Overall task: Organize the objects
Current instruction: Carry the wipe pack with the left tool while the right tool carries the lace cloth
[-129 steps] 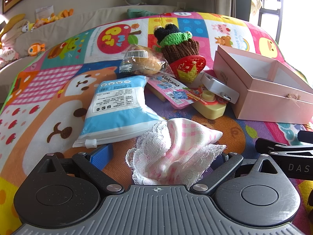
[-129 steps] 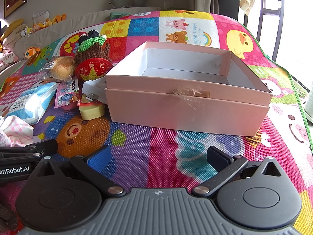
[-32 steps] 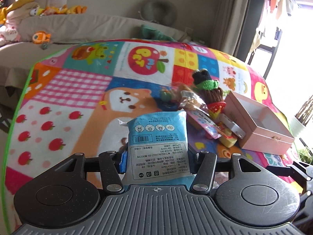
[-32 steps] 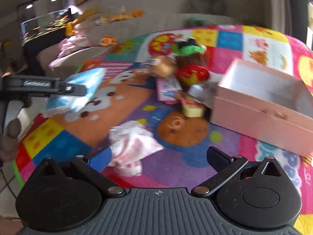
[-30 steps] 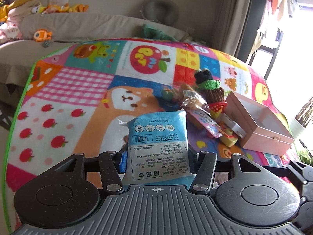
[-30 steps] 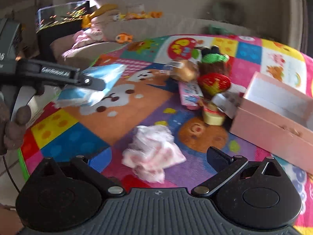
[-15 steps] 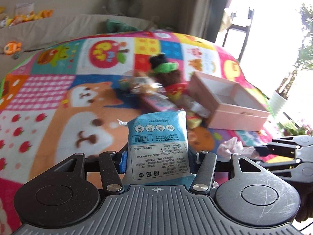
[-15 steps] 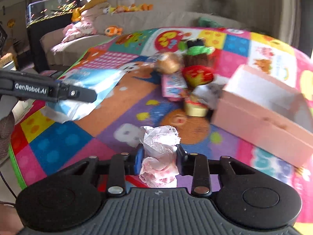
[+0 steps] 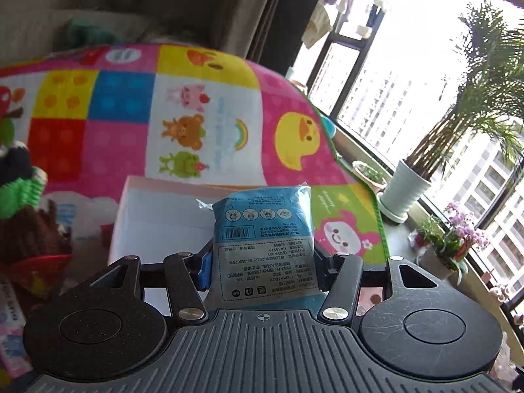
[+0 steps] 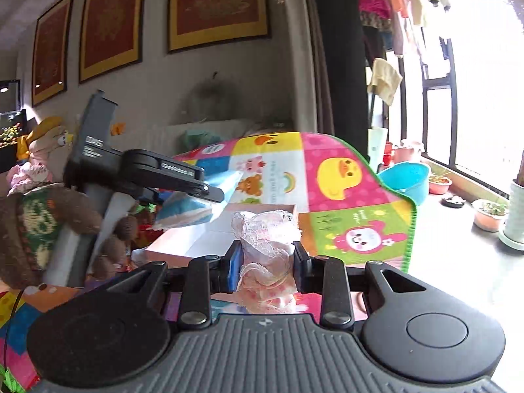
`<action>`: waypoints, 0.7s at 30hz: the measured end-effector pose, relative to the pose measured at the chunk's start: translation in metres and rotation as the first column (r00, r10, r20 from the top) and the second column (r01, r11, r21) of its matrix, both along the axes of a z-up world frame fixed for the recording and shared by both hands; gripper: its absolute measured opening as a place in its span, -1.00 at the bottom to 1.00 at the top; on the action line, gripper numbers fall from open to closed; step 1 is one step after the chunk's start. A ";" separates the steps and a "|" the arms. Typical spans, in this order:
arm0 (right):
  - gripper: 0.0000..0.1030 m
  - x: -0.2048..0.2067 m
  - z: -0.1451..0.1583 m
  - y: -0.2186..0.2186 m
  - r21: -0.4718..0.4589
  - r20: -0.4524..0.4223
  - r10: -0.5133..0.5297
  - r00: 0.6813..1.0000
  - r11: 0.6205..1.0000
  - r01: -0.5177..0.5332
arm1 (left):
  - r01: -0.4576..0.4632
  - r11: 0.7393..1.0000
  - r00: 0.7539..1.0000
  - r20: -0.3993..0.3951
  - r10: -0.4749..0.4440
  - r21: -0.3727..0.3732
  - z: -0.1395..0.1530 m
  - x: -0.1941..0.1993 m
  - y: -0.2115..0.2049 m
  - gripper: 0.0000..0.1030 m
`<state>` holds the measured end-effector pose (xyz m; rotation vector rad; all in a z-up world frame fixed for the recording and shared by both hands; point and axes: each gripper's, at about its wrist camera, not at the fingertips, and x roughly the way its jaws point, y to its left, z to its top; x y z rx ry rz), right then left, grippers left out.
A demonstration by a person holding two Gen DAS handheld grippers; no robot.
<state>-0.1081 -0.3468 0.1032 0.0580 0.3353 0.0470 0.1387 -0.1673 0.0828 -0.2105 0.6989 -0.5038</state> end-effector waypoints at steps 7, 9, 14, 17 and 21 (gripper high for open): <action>-0.41 0.016 -0.018 -0.023 0.003 -0.054 -0.053 0.997 0.999 0.054 | 0.106 0.986 0.975 -0.210 -0.078 0.128 -0.040 0.009 -0.033 0.16; -0.41 0.026 -0.018 -0.022 0.000 -0.061 -0.053 0.997 0.999 0.053 | 0.119 0.985 0.974 -0.210 -0.091 0.127 -0.039 0.003 -0.028 0.17; -0.41 0.052 -0.008 -0.011 -0.005 -0.060 -0.045 0.997 0.999 0.045 | 0.015 1.000 0.997 -0.069 -0.017 -0.025 -0.005 -0.012 0.018 0.14; -0.41 0.071 0.006 -0.003 0.019 -0.066 -0.005 0.998 1.000 0.006 | 0.022 0.997 1.000 -0.020 -0.024 -0.078 0.010 -0.032 0.055 0.14; -0.41 0.128 0.021 0.011 0.069 -0.127 0.068 0.990 0.996 -0.059 | 0.057 0.997 0.995 0.079 -0.053 -0.048 0.012 -0.078 0.105 0.14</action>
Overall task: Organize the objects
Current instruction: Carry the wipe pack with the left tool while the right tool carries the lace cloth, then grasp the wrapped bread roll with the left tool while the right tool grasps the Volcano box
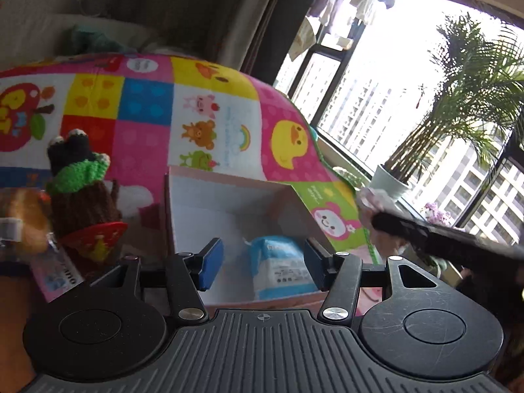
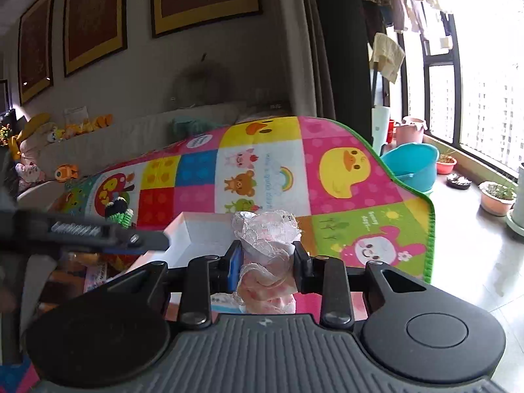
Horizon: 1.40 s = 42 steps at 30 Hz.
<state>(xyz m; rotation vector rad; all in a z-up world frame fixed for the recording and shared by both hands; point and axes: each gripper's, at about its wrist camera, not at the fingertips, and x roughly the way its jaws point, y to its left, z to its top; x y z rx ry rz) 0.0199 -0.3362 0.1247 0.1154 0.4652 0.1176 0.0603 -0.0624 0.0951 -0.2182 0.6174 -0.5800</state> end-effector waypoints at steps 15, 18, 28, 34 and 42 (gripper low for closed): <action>0.56 0.128 -0.038 0.073 -0.192 -0.292 -0.019 0.956 0.981 -0.040 | -0.416 0.909 0.907 -0.059 0.417 0.025 -0.034 0.038 0.155 0.14; 0.62 0.108 -0.022 0.093 -0.210 -0.252 0.053 0.966 0.972 -0.108 | -0.395 0.919 0.915 -0.082 0.395 0.022 -0.035 0.065 0.147 0.15; 0.72 0.086 0.001 0.156 -0.128 -0.205 0.254 0.945 0.950 -0.283 | -0.333 0.939 0.925 -0.166 0.343 0.087 -0.064 0.100 0.131 -0.12; 0.73 0.082 -0.014 0.185 -0.173 -0.210 0.303 0.930 0.924 -0.340 | -0.249 0.968 0.961 -0.120 0.249 0.014 -0.056 0.005 0.172 -0.17; 0.42 0.076 -0.066 0.270 -0.290 -0.269 0.432 0.861 0.816 -0.500 | -0.266 0.963 0.946 -0.186 0.267 0.028 -0.078 -0.062 0.212 -0.17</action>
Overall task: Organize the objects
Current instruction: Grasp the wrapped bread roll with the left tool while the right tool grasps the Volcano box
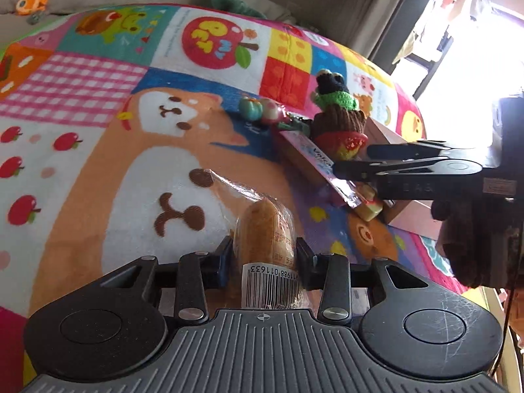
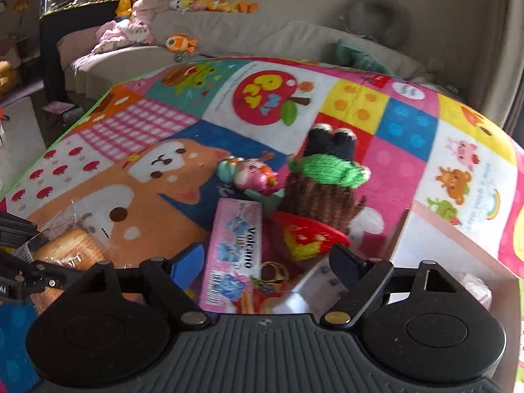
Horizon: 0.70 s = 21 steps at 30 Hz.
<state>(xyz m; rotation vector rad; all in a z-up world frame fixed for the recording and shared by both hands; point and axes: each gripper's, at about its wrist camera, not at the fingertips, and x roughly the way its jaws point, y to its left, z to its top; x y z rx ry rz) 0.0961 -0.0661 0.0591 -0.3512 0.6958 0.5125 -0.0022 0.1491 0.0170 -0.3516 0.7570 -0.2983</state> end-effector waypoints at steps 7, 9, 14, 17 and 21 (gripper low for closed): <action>-0.02 0.006 -0.033 0.032 -0.066 -0.054 -0.058 0.997 0.996 0.054 | -0.021 0.999 1.000 0.020 0.020 0.045 0.001 -0.003 -0.005 -0.16; -0.17 -0.007 -0.028 0.026 -0.045 -0.078 -0.028 0.997 0.999 0.025 | -0.025 0.998 0.999 0.021 0.024 0.057 0.001 -0.004 -0.007 -0.16; -0.17 -0.061 -0.020 -0.001 -0.012 -0.126 0.023 0.992 1.000 -0.025 | -0.046 0.996 0.999 0.016 0.045 0.075 0.002 -0.005 -0.011 -0.15; -0.17 -0.095 -0.020 -0.026 -0.039 -0.097 0.006 0.995 0.999 -0.010 | -0.052 0.994 0.999 0.012 0.051 0.099 0.004 -0.007 -0.017 -0.15; -0.21 -0.132 -0.022 -0.066 -0.088 -0.022 -0.110 0.994 0.990 0.107 | 0.028 0.997 1.000 -0.015 -0.027 0.070 0.005 -0.010 -0.036 -0.16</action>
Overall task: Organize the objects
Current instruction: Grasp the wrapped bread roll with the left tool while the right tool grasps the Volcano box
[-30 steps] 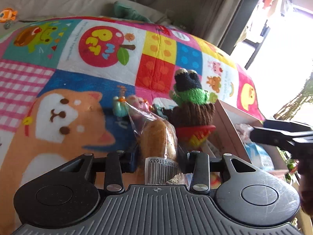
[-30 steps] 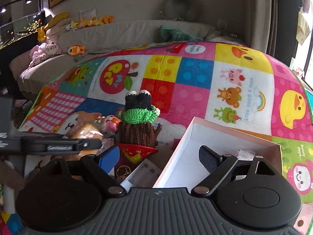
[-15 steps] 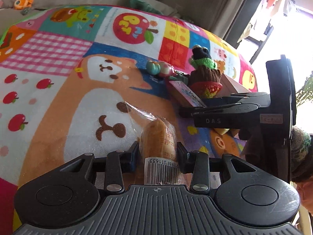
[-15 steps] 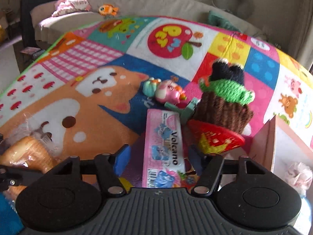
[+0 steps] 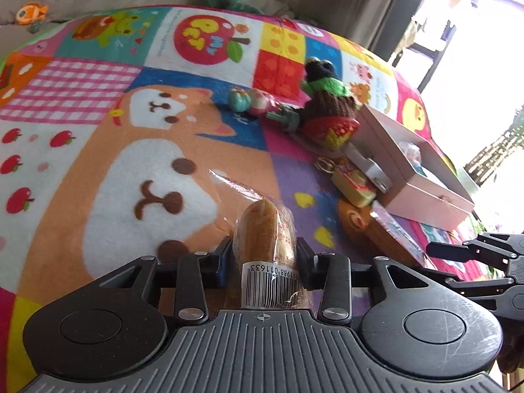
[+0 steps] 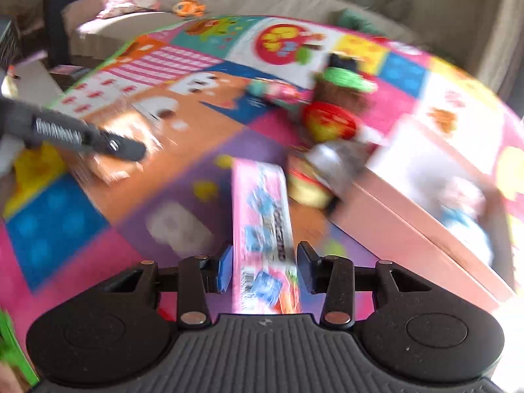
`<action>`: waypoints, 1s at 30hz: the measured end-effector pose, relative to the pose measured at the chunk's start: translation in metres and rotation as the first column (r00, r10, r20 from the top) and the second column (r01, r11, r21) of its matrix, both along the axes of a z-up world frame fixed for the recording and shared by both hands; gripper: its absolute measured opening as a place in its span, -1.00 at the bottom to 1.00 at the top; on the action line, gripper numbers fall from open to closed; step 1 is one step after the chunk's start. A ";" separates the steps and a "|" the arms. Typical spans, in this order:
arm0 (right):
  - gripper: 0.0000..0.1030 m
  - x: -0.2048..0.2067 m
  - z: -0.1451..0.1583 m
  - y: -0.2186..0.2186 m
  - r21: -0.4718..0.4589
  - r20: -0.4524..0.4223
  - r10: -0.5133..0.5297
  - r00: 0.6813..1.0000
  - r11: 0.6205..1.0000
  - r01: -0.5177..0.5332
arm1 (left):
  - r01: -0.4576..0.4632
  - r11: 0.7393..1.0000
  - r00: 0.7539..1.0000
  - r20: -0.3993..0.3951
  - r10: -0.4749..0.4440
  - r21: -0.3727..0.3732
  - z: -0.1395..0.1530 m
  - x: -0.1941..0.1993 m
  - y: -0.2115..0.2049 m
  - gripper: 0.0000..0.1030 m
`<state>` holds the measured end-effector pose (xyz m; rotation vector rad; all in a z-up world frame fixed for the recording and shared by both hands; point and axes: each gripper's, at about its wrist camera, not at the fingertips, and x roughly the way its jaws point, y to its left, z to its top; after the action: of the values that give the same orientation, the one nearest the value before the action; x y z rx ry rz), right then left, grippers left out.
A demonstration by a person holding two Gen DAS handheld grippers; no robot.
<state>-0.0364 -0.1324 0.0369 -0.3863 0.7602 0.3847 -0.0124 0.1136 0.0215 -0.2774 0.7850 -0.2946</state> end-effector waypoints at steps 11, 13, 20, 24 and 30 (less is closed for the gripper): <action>0.19 -0.044 0.022 -0.049 0.149 0.063 0.006 0.998 0.989 -0.015 | 0.165 0.983 0.986 -0.027 -0.164 0.081 0.004 -0.021 -0.071 -0.15; 0.19 -0.031 0.020 -0.042 0.160 0.067 0.013 0.998 0.987 -0.023 | 0.139 0.987 0.990 -0.033 -0.137 0.078 0.004 -0.021 -0.068 -0.13; 0.24 -0.002 -0.002 -0.017 0.178 -0.029 0.045 0.999 0.983 -0.039 | 0.109 0.990 0.994 -0.028 -0.107 0.088 0.005 -0.023 -0.055 -0.10; 0.23 -0.016 0.006 -0.010 0.186 0.010 0.108 0.994 0.977 -0.108 | 0.117 0.990 0.993 -0.024 -0.115 0.076 0.004 -0.020 -0.053 -0.09; 0.23 0.021 0.000 -0.006 0.240 -0.057 0.028 0.998 0.971 -0.014 | 0.109 0.990 0.994 -0.018 -0.108 0.086 0.005 -0.021 -0.056 -0.09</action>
<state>-0.0152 -0.1379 0.0371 -0.1564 0.7590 0.5040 -0.0335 0.0576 0.0261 -0.1554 0.8257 -0.3601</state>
